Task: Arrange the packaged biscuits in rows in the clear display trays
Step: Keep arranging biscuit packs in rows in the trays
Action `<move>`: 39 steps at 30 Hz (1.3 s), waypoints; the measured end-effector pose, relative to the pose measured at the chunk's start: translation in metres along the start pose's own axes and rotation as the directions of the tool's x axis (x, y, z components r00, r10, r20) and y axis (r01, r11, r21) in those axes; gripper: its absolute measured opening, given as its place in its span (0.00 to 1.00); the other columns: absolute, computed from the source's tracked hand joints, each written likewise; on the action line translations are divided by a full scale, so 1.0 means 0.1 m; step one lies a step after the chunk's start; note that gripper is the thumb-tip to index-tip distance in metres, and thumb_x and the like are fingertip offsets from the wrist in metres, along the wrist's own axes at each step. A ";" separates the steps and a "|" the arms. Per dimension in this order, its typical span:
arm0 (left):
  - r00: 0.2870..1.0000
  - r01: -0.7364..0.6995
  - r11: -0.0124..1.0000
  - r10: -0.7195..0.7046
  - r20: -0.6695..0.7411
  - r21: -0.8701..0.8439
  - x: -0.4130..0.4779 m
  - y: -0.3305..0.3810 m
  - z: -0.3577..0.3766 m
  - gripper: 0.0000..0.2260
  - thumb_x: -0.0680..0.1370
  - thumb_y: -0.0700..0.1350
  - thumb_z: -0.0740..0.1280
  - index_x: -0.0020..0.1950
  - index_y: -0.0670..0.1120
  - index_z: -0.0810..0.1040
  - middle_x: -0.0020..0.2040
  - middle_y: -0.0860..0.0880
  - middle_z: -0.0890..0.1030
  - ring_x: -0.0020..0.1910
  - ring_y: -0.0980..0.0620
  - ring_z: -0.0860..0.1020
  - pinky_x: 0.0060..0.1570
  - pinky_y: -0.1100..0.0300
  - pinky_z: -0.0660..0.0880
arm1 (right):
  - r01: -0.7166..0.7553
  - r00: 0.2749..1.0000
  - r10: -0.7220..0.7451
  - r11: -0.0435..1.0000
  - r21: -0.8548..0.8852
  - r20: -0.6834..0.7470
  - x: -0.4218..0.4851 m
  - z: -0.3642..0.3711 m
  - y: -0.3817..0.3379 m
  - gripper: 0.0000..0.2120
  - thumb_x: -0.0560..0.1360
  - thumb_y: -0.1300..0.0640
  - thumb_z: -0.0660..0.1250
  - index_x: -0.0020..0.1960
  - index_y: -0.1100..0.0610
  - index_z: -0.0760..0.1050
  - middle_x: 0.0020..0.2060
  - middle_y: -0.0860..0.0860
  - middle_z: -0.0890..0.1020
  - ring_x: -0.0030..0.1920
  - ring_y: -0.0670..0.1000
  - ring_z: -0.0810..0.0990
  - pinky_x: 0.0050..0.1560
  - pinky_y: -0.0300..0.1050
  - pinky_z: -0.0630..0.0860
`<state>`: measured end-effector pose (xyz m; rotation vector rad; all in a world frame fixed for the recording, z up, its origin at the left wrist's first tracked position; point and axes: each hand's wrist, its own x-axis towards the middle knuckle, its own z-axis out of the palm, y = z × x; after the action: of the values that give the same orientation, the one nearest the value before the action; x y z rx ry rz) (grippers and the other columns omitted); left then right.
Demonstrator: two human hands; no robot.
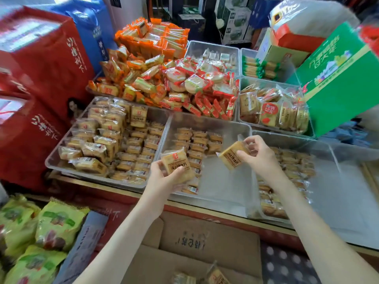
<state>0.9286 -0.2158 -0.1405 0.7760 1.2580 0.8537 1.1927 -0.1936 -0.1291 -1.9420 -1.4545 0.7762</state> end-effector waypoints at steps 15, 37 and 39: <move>0.893 -0.182 0.922 0.008 0.451 0.343 -1.00 0.51 0.95 0.30 0.67 0.58 0.76 0.64 0.46 0.74 0.53 0.48 0.84 0.49 0.53 0.84 0.43 0.62 0.77 | 0.057 0.977 -0.119 0.945 0.323 0.175 -1.44 -0.95 -0.62 0.09 0.73 0.59 0.73 0.53 0.54 0.79 0.47 0.51 0.84 0.50 0.49 0.82 0.55 0.46 0.78; 0.974 -0.008 0.997 0.024 0.226 -0.074 -1.25 0.10 1.02 0.14 0.76 0.48 0.72 0.58 0.44 0.79 0.46 0.48 0.86 0.46 0.52 0.84 0.44 0.59 0.81 | 0.057 0.990 -0.015 0.950 0.307 -0.137 -1.75 -0.87 -0.36 0.10 0.76 0.48 0.68 0.53 0.53 0.76 0.45 0.48 0.81 0.45 0.45 0.79 0.45 0.37 0.76; 0.984 0.021 0.973 0.020 0.176 -0.229 -1.22 0.09 1.04 0.11 0.76 0.48 0.71 0.56 0.46 0.80 0.45 0.48 0.86 0.47 0.51 0.84 0.49 0.55 0.81 | -0.067 0.998 0.065 0.899 0.433 0.020 -1.85 -0.74 -0.34 0.19 0.71 0.43 0.68 0.53 0.56 0.75 0.43 0.53 0.81 0.42 0.49 0.80 0.44 0.44 0.78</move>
<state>1.0186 -0.3217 -0.0592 0.6492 0.9821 0.8919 1.1835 -0.3723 -0.0359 -1.6492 -1.1030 1.0377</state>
